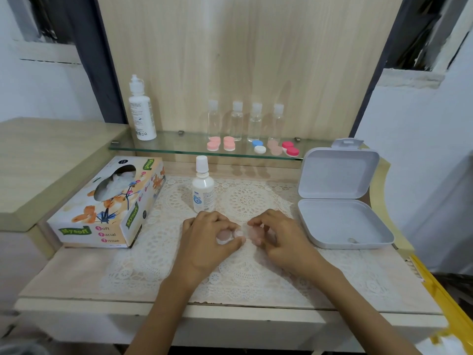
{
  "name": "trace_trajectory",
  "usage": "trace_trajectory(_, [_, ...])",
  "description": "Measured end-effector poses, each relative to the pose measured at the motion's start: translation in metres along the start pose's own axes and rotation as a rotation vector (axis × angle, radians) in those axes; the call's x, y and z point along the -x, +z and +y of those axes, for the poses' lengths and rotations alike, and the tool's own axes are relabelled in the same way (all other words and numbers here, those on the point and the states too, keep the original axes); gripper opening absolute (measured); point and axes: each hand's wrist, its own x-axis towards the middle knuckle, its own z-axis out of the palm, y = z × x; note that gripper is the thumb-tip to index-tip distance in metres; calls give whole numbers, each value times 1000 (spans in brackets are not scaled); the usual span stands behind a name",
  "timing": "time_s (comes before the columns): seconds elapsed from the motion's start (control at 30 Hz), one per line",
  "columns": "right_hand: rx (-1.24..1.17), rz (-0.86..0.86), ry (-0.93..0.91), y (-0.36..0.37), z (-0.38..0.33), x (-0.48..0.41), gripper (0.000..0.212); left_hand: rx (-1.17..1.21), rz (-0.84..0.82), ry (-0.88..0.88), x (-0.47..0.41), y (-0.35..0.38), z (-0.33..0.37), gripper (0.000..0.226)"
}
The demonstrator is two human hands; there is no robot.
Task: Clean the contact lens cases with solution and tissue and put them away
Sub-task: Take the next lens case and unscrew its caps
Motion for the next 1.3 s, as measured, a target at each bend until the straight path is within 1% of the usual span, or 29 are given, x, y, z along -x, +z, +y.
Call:
trace_trajectory(0.1, [28, 16, 65, -1, -1, -1, 46, -15, 0, 1, 0, 0, 0, 53])
trace_trajectory(0.13, [53, 27, 88, -2, -1, -2, 45, -22, 0, 3, 0, 0, 0, 53])
trace_trajectory(0.2, [75, 38, 94, -4, -2, -3, 36, -28, -2, 5, 0, 0, 0, 54])
trace_trajectory(0.3, [76, -3, 30, -5, -5, -4, 18, -13, -12, 0, 0, 0, 0, 50])
trace_trajectory(0.33, [89, -33, 15, -6, -5, -5, 22, -6, -10, -1, 0, 0, 0, 49])
trace_trajectory(0.4, [102, -95, -8, -8, -5, -6, 36, 1, -11, -1, 1, 0, -1, 47])
trace_trajectory(0.47, [78, -97, -15, -12, -4, -9, 44, -2, -12, 2, 1, 0, -1, 48])
trace_trajectory(0.6, [62, 9, 36, -18, 2, -16, 41, -11, -9, 5, 2, -1, -1, 50])
trace_trajectory(0.67, [101, 6, 58, -13, 7, -18, 41, -10, -8, 4, 1, -1, 0, 50])
trace_trajectory(0.8, [118, -6, 48, -4, 13, -18, 28, -33, -21, -3, 0, -1, 2, 53])
trace_trajectory(0.83, [119, -15, 49, -5, 13, -18, 29, -39, -26, -4, 0, -1, 1, 53])
trace_trajectory(0.93, [105, -28, 29, -7, 14, -15, 45, -44, -31, -5, 1, -2, 0, 53])
trace_trajectory(0.97, [92, -21, 17, -8, 15, -13, 47, -45, -32, -6, 1, -2, 0, 54])
trace_trajectory(1.0, [70, -16, 13, -8, 15, -10, 45, -48, -34, -8, 1, -1, 0, 54])
trace_trajectory(1.1, [1, -9, 29, -7, 14, -1, 30, -66, -37, -10, 0, -1, 1, 53])
trace_trajectory(1.23, [4, 18, 19, -4, 14, 5, 33, -76, -29, 7, 1, 0, 0, 53])
trace_trajectory(1.3, [3, 24, 27, -3, 16, 5, 34, -82, -24, 13, 3, 0, 0, 58])
